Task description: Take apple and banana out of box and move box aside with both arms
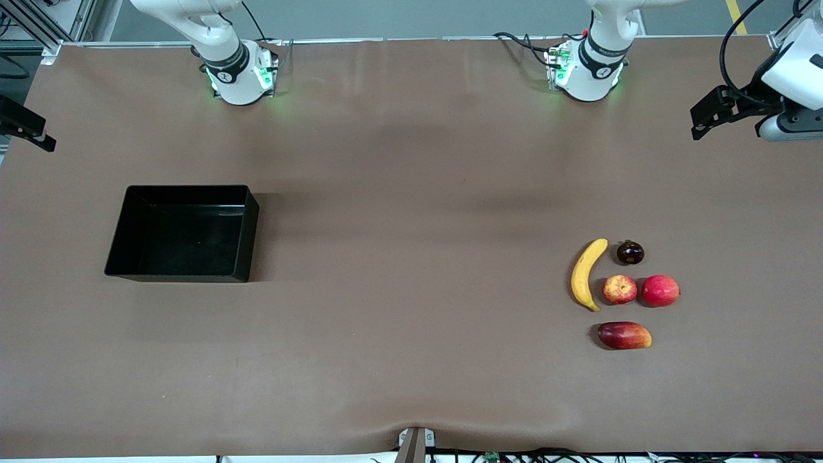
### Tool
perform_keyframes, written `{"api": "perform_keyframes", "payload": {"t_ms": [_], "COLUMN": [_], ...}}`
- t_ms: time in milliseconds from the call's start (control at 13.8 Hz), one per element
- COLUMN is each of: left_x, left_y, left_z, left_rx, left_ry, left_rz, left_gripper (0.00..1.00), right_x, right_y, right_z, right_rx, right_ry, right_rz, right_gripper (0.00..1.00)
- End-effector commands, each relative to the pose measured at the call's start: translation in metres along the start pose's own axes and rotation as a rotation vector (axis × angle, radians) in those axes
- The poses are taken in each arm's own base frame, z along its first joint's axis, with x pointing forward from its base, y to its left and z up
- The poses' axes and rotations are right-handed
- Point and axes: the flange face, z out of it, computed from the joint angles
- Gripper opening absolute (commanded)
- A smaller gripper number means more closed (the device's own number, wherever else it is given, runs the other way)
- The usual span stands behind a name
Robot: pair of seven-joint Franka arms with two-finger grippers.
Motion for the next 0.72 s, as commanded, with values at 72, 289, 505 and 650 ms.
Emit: {"api": "perform_keyframes", "payload": {"t_ms": [72, 289, 505, 650], "left_x": [0.001, 0.008, 0.008, 0.009], "left_y": [-0.004, -0.009, -0.010, -0.007], "left_z": [-0.005, -0.004, -0.023, -0.022], "left_rx": [-0.017, -0.025, -0.028, -0.028], "left_ry": [0.018, 0.017, 0.050, 0.045], "left_rz": [0.005, -0.014, -0.019, -0.013], "left_gripper": [1.00, 1.00, 1.00, 1.00], "right_x": [-0.003, -0.002, -0.002, -0.002], "right_y": [0.001, 0.002, -0.005, -0.006], "right_z": [-0.009, -0.010, -0.016, -0.015], "right_rx": [-0.003, -0.001, -0.001, 0.000], "right_ry": [0.011, 0.016, 0.028, 0.024], "right_rz": [0.022, 0.021, 0.009, 0.009], "right_gripper": [1.00, 1.00, 1.00, 1.00]}}
